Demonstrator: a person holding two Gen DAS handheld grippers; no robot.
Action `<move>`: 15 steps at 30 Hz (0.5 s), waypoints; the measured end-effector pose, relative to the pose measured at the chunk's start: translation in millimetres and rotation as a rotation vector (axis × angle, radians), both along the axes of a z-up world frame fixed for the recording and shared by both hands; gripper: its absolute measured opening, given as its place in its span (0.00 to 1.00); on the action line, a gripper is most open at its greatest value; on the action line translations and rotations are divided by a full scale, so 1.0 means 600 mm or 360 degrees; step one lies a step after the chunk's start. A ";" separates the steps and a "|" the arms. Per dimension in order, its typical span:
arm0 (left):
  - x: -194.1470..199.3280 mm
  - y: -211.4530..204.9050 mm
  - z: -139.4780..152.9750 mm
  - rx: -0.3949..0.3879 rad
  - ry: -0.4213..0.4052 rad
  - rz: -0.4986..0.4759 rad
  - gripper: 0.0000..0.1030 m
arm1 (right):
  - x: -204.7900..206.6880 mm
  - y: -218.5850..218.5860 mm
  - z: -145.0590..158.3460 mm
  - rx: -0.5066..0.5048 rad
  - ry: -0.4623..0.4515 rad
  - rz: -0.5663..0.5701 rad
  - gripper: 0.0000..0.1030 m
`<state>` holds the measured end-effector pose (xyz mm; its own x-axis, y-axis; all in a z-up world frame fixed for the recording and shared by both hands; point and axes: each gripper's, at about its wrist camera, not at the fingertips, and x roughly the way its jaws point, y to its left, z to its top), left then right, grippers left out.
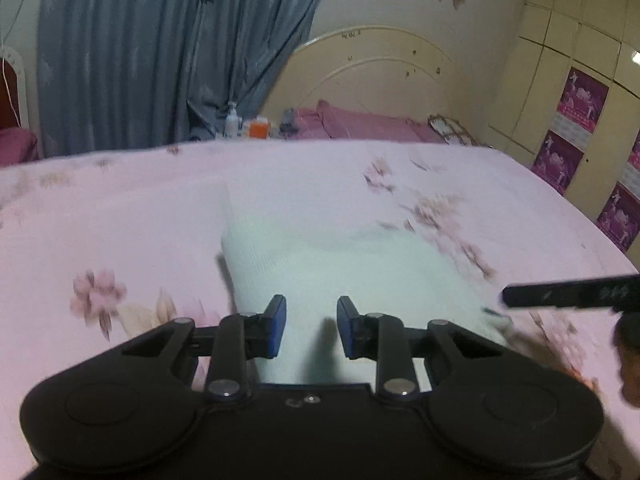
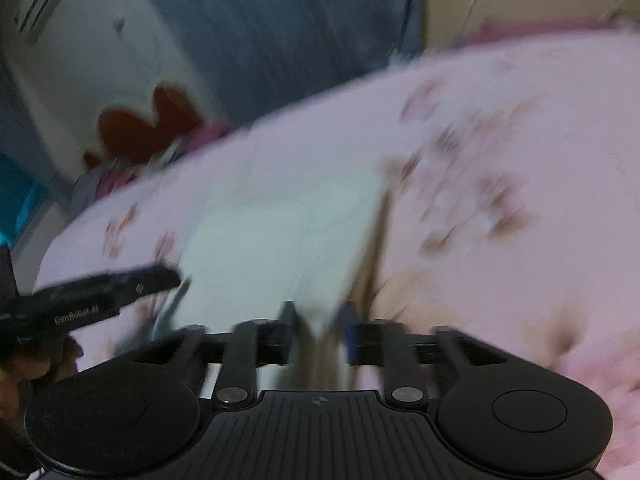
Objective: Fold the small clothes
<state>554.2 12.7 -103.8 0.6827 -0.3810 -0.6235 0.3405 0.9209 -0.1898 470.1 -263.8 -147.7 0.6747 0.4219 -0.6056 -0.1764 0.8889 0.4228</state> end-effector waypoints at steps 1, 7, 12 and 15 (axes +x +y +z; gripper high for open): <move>0.013 -0.003 -0.001 0.0007 0.0000 -0.0003 0.26 | 0.011 0.003 0.009 -0.0022 -0.0023 0.0002 0.31; 0.079 -0.044 -0.027 0.0160 -0.0012 -0.0014 0.33 | 0.125 0.093 -0.011 -0.0256 -0.0044 0.0184 0.29; 0.092 -0.033 -0.055 0.0111 0.0108 -0.0004 0.33 | 0.157 0.088 -0.066 -0.0411 0.0021 0.0132 0.28; 0.082 -0.026 -0.048 0.0092 0.0075 0.0008 0.33 | 0.138 0.094 -0.063 -0.0501 -0.0028 0.0147 0.28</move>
